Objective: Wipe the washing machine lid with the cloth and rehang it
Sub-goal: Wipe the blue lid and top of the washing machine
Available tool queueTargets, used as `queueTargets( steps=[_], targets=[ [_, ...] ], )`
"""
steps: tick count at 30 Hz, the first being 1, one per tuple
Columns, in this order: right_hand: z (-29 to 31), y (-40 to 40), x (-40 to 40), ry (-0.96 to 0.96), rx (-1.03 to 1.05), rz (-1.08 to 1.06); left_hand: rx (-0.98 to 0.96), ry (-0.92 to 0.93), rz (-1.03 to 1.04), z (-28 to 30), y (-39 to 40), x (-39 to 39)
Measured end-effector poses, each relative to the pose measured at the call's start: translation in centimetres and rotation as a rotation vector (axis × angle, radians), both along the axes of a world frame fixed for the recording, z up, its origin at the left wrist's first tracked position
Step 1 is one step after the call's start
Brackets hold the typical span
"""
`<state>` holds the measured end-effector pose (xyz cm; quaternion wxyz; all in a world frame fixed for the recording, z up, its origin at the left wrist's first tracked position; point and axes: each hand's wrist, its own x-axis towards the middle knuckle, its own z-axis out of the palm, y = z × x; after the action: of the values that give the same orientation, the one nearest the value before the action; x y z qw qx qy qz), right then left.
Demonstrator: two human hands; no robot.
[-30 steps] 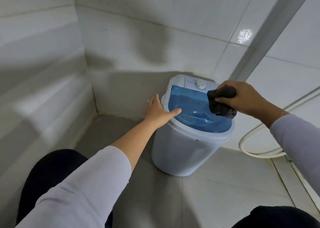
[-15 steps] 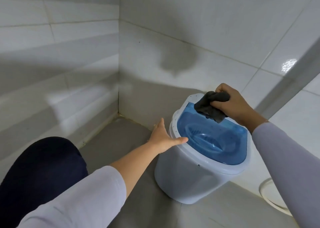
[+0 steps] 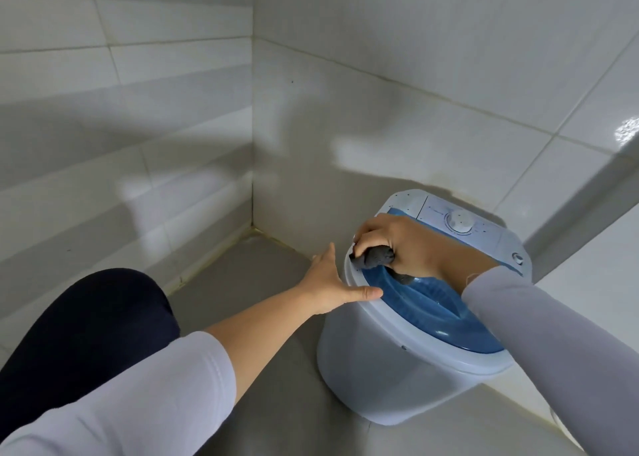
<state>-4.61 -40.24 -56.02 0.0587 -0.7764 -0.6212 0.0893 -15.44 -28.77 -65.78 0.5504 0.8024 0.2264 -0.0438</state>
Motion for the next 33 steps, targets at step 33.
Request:
queueTargets(
  steps=[33],
  targets=[
    [0.3,2.6,4.1,-0.094,0.021,-0.187,0.103,0.097,-0.123,1.0,0.7,0.4]
  ],
)
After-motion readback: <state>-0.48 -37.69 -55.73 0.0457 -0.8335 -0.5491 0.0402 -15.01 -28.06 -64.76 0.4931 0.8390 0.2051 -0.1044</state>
